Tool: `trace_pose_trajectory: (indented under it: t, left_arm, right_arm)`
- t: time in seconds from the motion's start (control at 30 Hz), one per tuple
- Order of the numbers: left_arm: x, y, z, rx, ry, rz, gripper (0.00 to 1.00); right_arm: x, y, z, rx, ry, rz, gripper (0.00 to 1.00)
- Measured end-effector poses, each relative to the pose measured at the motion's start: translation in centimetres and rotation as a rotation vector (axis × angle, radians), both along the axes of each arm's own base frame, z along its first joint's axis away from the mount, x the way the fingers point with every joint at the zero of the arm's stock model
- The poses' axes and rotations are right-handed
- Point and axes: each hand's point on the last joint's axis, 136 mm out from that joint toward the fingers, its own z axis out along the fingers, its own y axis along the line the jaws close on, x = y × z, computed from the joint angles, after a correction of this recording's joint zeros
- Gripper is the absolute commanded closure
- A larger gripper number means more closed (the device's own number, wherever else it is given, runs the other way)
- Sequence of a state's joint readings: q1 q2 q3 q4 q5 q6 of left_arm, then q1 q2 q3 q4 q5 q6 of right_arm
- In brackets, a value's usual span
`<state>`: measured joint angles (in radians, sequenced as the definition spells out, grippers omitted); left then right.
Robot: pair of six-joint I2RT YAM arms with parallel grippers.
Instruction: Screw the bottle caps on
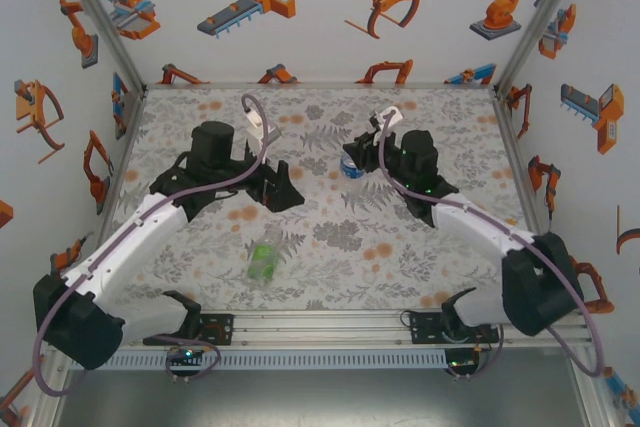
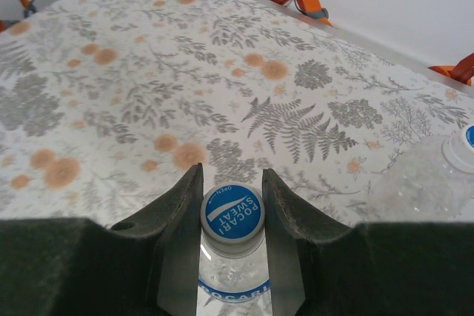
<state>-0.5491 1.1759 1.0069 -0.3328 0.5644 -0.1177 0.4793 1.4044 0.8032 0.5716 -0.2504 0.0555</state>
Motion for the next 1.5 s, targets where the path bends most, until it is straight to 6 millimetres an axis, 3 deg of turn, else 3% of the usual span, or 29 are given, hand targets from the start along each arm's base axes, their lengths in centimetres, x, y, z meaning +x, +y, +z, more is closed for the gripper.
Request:
trace_pose_trajectory:
  t: [0.17, 0.33, 0.5, 0.7, 0.83, 1.13, 1.4, 1.5]
  left_arm:
    - [0.0, 1.7, -2.9, 0.051, 0.113, 0.128, 0.03]
    - [0.0, 3.3, -1.7, 0.037, 0.077, 0.215, 0.03]
    - [-0.4, 3.7, -1.1, 0.015, 0.069, 0.213, 0.03]
    - [-0.6, 2.8, -2.9, 0.019, 0.157, 0.164, 0.03]
    - [-0.8, 2.5, -3.3, 0.012, 0.194, 0.145, 0.03]
    - [-1.2, 3.4, -1.6, -0.006, 0.128, 0.178, 0.02]
    - [-0.6, 5.7, -5.4, 0.144, 0.218, 0.312, 0.08]
    - [-0.5, 6.5, -6.3, 0.183, 0.242, 0.361, 0.1]
  right_arm:
    - [4.9, -0.3, -2.1, 0.001, -0.007, -0.034, 1.0]
    - [8.8, 0.2, -1.7, 0.029, -0.06, -0.037, 1.0]
    - [11.3, 0.3, -2.0, 0.044, -0.085, -0.036, 1.0]
    - [12.2, -0.4, -4.2, 0.031, -0.053, -0.036, 0.99]
    - [12.3, -0.6, -4.6, 0.028, -0.052, -0.032, 0.86]
    - [12.1, -0.4, -4.7, -0.002, -0.075, -0.013, 0.54]
    - [11.7, -0.4, -5.9, -0.048, -0.028, -0.002, 0.41]
    - [11.1, -0.6, -4.8, -0.061, -0.015, -0.001, 0.4]
